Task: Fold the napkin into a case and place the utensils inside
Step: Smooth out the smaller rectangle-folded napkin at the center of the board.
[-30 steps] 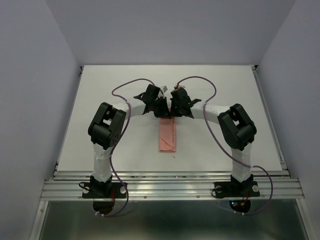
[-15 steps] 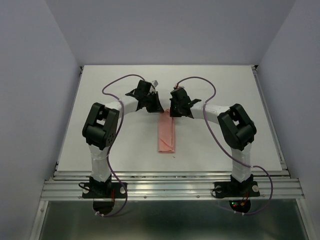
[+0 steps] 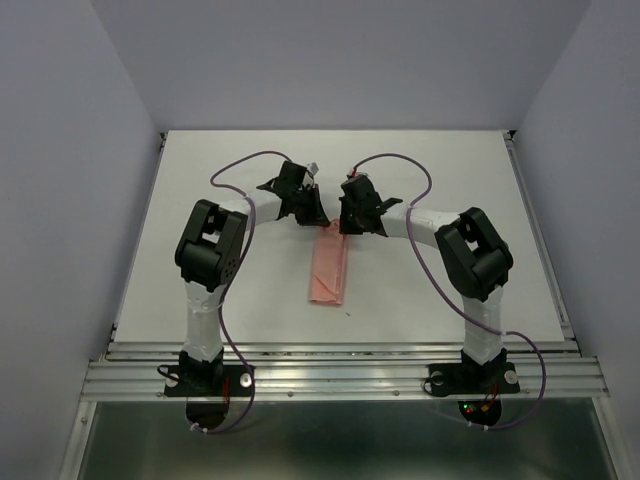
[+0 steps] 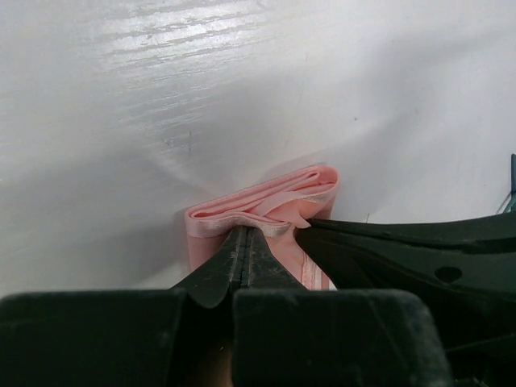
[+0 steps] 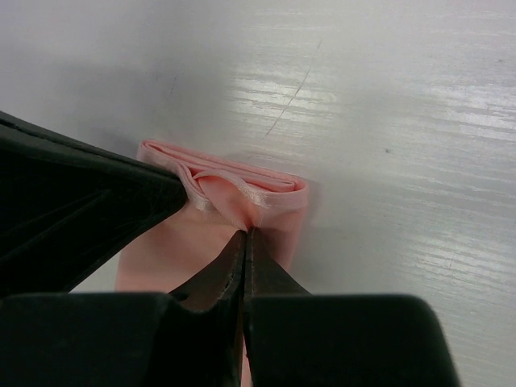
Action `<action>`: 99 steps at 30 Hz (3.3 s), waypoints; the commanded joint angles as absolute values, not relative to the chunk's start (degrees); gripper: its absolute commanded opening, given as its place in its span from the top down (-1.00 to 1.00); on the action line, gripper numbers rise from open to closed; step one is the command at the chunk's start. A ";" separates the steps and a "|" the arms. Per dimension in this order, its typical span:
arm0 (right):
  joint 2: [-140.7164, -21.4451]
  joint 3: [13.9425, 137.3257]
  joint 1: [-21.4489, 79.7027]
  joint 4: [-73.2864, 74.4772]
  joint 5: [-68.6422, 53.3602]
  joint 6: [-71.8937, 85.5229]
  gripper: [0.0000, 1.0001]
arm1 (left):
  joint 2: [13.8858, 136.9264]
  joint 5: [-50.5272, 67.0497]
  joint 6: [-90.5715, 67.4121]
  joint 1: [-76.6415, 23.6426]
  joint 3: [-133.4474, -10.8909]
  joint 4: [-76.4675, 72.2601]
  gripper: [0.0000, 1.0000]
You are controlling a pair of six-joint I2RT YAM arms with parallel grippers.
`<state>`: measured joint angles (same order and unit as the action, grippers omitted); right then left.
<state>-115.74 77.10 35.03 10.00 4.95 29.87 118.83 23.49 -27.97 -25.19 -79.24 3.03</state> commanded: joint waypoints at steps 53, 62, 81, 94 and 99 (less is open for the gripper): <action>-110.04 78.13 36.04 12.83 1.85 29.62 0.99 | 119.27 22.15 -31.38 -28.12 -78.40 0.44 1.00; -112.85 80.24 36.04 14.41 -1.31 29.09 0.99 | 118.22 22.41 -32.52 -28.12 -78.92 0.44 1.00; -116.98 78.66 36.04 12.92 1.67 32.69 0.99 | 109.17 21.80 -31.73 -28.65 -78.75 4.92 1.00; -115.40 78.84 36.04 12.13 1.50 33.05 0.57 | 101.26 12.33 -26.28 -28.13 -80.77 14.93 0.57; -111.72 79.54 36.04 12.22 0.97 32.35 0.04 | 98.62 4.85 -23.39 -26.89 -79.19 19.07 0.58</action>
<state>-115.52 78.35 35.42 12.40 0.43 32.99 103.74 12.23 -26.98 -27.81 -78.76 14.83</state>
